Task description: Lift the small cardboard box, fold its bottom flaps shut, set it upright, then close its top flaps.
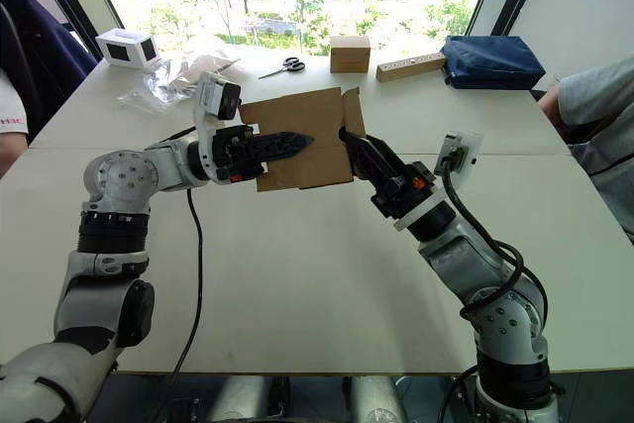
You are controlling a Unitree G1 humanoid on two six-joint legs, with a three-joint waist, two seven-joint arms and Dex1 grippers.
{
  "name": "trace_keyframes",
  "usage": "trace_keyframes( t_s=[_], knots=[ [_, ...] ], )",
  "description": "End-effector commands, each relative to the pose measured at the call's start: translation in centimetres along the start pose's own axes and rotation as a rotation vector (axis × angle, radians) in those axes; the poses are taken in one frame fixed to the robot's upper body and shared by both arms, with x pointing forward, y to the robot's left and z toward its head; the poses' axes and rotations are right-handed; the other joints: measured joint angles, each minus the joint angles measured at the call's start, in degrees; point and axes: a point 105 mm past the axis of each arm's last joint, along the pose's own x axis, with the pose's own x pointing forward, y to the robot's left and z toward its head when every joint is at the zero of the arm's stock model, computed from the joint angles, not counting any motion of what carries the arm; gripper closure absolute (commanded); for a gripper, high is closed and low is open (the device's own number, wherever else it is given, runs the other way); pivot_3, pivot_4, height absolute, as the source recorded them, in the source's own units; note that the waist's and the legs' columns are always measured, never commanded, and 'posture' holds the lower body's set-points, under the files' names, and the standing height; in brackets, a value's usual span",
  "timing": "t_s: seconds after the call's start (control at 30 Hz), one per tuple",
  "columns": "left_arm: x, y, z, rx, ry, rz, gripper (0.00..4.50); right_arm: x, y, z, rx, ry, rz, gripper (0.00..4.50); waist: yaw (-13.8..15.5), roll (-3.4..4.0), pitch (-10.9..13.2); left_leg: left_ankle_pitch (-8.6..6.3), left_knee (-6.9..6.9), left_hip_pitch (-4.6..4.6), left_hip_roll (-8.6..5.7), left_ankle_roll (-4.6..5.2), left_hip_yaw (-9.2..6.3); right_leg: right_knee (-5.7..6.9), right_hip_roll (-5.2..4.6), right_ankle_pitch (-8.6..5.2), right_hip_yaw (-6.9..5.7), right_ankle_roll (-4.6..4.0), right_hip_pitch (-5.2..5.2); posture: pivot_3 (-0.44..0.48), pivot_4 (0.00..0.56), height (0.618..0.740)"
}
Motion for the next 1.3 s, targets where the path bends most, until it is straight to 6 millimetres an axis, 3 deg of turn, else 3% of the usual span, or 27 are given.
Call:
trace_keyframes(
  t_s=[0.03,0.3,0.63,1.1,1.3],
  knots=[
    [0.4,-1.1,0.6,0.043,-0.018,-0.047,4.5,0.3,1.5,0.7,-0.007,-0.026,0.058,2.91,0.0,0.0,0.0,0.0,0.0,0.0,0.0,0.0,0.0,0.0,0.0,0.0,0.0,0.0,0.0,0.0,0.15,0.74],
    [0.4,-0.7,0.7,0.028,-0.043,-0.032,4.5,0.4,2.7,1.2,0.1,-0.052,0.109,2.91,0.0,0.0,0.0,0.0,-0.01,0.0,0.0,0.0,0.0,-0.01,0.0,0.0,0.0,0.0,0.0,0.0,0.15,0.74],
    [0.7,-1.0,1.1,-0.01,-0.089,-0.048,4.5,0.1,3.5,0.7,0.116,-0.023,0.14,2.91,0.0,0.0,0.0,0.0,-0.02,0.0,0.0,0.0,-0.01,-0.01,-0.01,0.0,0.0,0.0,0.0,0.0,0.15,0.74],
    [1.1,-1.2,2.2,-0.07,-0.155,-0.069,4.5,0.6,3.1,0.9,0.087,-0.068,0.125,2.91,0.0,-0.01,0.0,0.0,-0.02,0.0,0.0,0.0,-0.01,-0.01,0.0,0.0,0.0,0.01,0.0,0.0,0.15,0.74],
    [1.1,-1.1,2.3,-0.074,-0.163,-0.063,4.5,-0.1,2.6,1.5,0.106,-0.095,0.106,2.91,0.1,-0.01,0.0,0.0,-0.02,0.0,0.0,0.0,0.0,-0.02,0.0,0.0,0.0,0.01,0.0,0.0,0.15,0.74]
  ],
)
